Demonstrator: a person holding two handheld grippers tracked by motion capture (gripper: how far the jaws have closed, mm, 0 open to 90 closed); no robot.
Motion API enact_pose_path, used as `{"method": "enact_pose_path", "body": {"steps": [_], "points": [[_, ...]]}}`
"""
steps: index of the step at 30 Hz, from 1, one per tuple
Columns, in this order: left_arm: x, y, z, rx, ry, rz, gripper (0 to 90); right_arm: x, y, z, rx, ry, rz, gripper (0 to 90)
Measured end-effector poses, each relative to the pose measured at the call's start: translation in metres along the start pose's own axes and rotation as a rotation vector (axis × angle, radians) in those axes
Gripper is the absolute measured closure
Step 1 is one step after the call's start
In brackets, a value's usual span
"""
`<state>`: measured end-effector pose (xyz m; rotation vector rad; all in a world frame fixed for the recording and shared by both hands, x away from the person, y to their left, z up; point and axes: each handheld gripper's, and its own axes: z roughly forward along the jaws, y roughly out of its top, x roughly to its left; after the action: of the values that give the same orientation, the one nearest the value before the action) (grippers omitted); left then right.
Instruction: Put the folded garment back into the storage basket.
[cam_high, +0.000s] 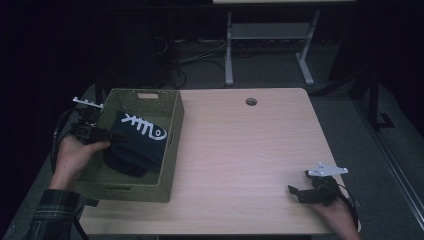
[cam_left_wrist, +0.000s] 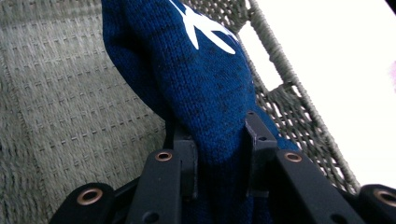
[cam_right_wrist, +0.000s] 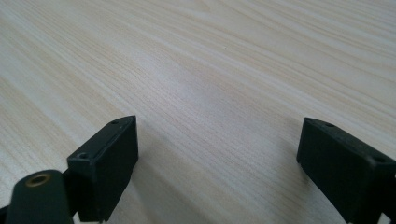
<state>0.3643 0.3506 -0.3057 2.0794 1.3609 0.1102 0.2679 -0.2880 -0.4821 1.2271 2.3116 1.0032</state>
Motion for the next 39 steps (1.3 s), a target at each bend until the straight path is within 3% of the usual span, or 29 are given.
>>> {"method": "enact_pose_path", "body": {"steps": [12, 16, 26, 39], "points": [[0.024, -0.008, 0.024, 0.046, 0.041, -0.019, 70.7, 0.0, 0.0, 0.0, -0.001, 0.0, -0.001, 12.3], [0.028, -0.009, 0.034, 0.089, 0.105, -0.012, 70.4, 0.0, 0.0, 0.0, -0.001, 0.0, -0.001, 12.3], [0.036, -0.013, 0.052, 0.166, 0.202, -0.009, 69.9, 0.0, 0.0, 0.0, -0.001, 0.0, -0.001, 12.3], [0.047, -0.021, 0.073, 0.237, 0.275, -0.008, 68.2, 0.0, 0.0, 0.0, -0.001, 0.0, -0.001, 12.3]]}}
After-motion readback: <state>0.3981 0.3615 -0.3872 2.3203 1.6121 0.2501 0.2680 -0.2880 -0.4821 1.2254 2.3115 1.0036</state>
